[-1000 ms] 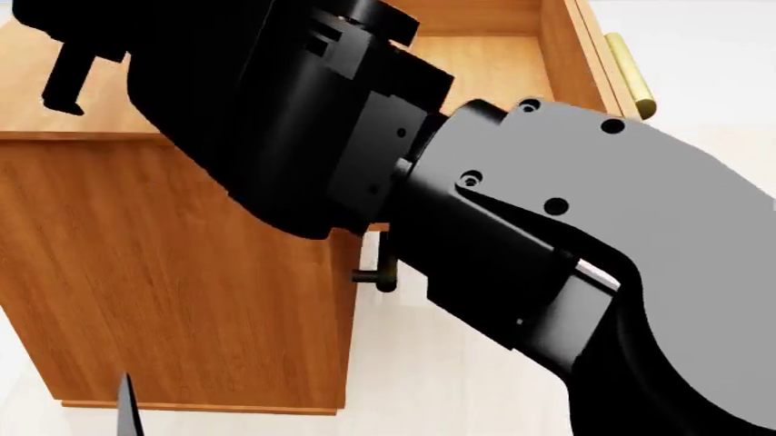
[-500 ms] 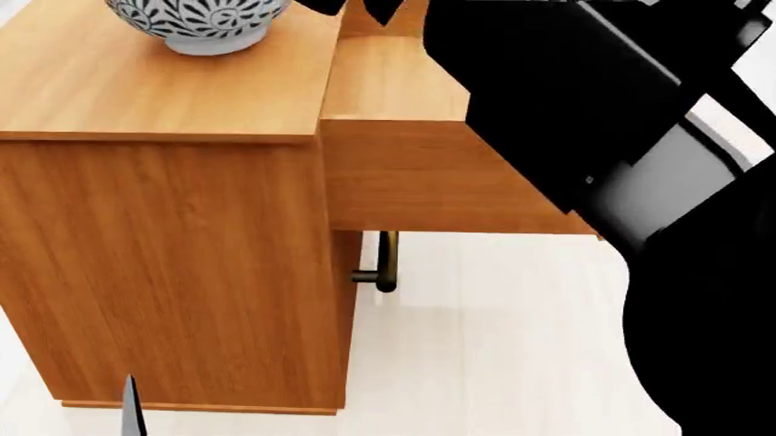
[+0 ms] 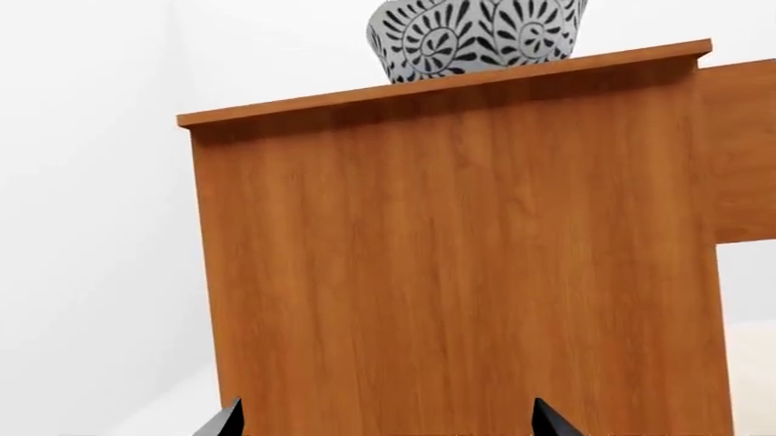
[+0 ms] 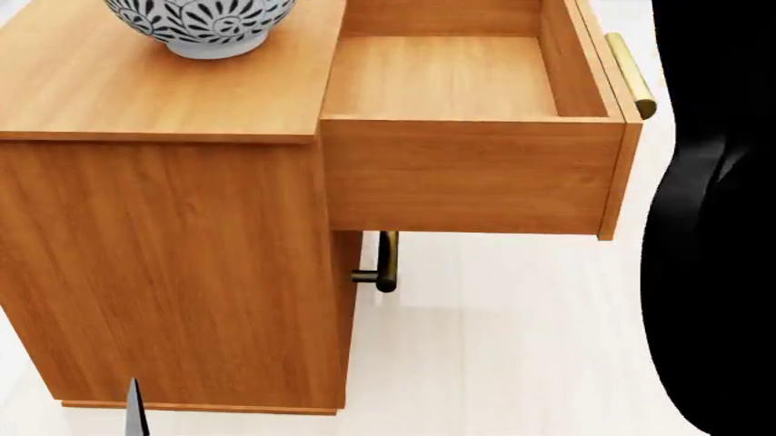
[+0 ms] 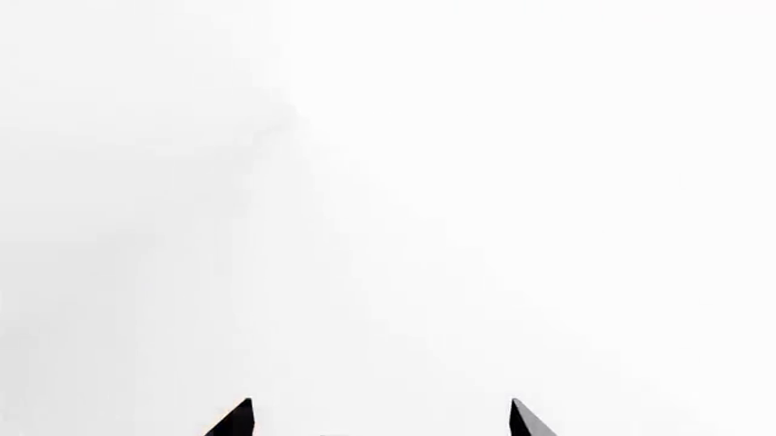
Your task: Put the bowl on top of the cabinet.
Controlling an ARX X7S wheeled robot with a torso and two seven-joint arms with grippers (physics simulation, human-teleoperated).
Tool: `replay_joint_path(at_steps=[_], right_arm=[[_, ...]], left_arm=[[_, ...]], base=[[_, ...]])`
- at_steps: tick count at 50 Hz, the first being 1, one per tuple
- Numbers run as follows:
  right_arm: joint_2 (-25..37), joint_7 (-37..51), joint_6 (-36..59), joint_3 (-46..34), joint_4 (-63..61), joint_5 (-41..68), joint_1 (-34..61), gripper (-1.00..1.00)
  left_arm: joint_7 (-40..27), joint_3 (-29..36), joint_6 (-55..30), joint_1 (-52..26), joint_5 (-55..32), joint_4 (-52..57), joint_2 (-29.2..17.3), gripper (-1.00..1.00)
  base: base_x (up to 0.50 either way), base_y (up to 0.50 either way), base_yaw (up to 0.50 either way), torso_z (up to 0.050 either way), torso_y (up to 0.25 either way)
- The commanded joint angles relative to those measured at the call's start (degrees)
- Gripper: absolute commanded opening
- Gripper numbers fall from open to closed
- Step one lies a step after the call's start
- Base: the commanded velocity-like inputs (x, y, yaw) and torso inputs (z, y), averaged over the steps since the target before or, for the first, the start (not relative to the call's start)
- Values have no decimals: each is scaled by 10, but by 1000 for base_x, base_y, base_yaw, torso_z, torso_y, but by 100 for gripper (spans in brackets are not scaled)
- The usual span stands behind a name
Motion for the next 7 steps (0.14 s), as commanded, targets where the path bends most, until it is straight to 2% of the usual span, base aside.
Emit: replay_joint_path(at_steps=[1,7], right_arm=[[48,66,-4,300,95,-309,4,100],[128,122,-11,270,95,-294,-38,100]], left_arm=[[3,-3,19,-1,-1,-11,1,100],[2,-4,16,-5,-3,-16,1,100]], base=[[0,0,0,0,0],[0,0,0,0,0]])
